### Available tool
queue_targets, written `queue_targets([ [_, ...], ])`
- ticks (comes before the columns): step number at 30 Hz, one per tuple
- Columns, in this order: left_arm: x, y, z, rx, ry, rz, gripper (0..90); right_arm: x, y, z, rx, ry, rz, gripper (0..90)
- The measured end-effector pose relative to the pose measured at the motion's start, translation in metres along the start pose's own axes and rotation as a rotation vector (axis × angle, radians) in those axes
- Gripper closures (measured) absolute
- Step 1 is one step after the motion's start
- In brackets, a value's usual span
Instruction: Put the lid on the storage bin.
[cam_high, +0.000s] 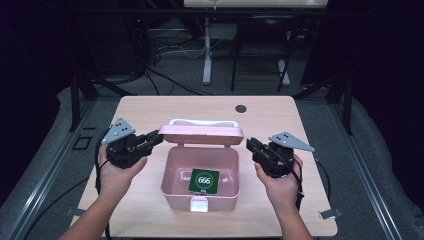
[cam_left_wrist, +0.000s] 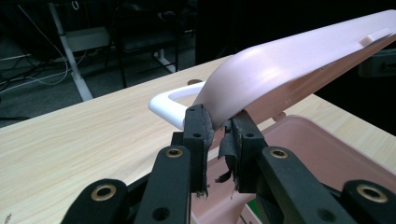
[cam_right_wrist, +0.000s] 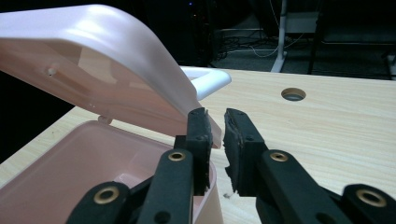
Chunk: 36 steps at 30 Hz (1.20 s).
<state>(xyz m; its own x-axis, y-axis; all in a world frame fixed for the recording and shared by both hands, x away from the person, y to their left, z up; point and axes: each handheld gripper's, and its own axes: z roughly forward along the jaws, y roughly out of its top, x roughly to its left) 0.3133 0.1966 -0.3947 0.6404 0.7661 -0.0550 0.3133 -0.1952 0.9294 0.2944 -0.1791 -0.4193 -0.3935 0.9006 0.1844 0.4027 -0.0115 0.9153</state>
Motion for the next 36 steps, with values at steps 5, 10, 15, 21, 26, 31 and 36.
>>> queue_targets([
  [5,-0.002,-0.003,-0.003,-0.001,-0.006,0.003,77.9,-0.002,0.000,0.000,-0.008,-0.003,0.000,73.5],
  [10,-0.004,-0.005,-0.005,-0.004,-0.011,0.005,76.0,-0.004,0.001,0.000,-0.022,0.006,0.002,67.1],
  [15,-0.006,-0.006,-0.006,-0.001,-0.016,0.007,74.2,-0.006,0.001,0.001,-0.046,0.005,-0.024,59.0],
  [21,-0.007,-0.010,-0.008,0.008,-0.025,0.008,72.4,-0.009,0.003,0.000,-0.065,0.001,-0.035,53.0],
  [26,-0.008,-0.013,-0.009,0.012,-0.032,0.008,70.7,-0.012,0.003,0.002,-0.043,-0.005,-0.048,52.6],
  [31,-0.010,-0.016,-0.009,0.018,-0.035,0.008,68.8,-0.013,0.002,0.004,-0.029,-0.007,-0.055,51.3],
  [36,-0.011,-0.019,-0.010,0.018,-0.036,0.010,67.7,-0.013,0.001,0.007,-0.012,0.004,-0.066,47.3],
])
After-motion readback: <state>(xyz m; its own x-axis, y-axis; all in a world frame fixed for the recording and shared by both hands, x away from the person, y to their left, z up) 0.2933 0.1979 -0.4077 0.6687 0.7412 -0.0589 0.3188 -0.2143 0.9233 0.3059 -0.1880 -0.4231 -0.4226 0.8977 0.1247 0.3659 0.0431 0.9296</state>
